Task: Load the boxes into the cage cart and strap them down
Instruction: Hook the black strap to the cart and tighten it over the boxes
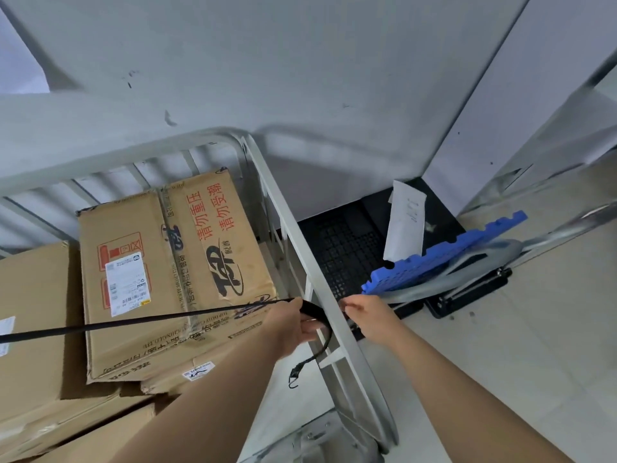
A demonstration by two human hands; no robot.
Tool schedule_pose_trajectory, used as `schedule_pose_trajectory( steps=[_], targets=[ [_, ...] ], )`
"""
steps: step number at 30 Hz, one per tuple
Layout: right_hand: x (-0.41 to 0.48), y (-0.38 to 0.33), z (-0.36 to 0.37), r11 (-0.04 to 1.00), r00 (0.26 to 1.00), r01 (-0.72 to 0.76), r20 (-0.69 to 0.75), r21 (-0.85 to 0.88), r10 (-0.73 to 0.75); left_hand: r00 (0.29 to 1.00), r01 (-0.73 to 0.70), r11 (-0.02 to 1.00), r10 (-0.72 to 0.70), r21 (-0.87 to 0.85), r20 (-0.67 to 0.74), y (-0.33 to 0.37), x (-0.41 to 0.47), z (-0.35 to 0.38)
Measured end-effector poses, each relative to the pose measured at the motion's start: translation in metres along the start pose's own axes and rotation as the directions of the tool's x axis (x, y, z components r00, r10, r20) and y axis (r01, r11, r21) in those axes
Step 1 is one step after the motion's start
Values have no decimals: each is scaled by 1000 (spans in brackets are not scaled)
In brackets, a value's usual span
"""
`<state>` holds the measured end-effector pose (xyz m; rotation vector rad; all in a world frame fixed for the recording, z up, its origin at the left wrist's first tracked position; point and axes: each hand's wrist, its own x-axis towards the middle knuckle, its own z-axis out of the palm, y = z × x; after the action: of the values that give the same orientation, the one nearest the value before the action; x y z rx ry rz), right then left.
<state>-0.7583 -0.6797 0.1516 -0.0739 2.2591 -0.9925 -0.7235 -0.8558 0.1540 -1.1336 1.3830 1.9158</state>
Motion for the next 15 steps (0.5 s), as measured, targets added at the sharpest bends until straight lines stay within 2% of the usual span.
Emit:
schedule_pose_trajectory(
  steps=[2, 7, 12, 15],
  targets=[
    [10, 1, 1, 1000, 998, 1, 64, -9, 0, 1000, 12, 1000, -12, -19, 14, -1, 7, 8],
    [28, 8, 1, 992, 955, -83, 292, 95, 52, 998, 28, 994, -22, -105, 54, -2, 24, 16],
    [27, 19, -8, 996, 967, -76, 239, -41, 84, 1000, 5, 999, -4, 37, -4, -4, 30, 11],
    [8, 25, -5, 991, 966, -131, 228, 31, 121, 1000, 13, 991, -11, 136, -18, -18, 26, 0]
  ],
)
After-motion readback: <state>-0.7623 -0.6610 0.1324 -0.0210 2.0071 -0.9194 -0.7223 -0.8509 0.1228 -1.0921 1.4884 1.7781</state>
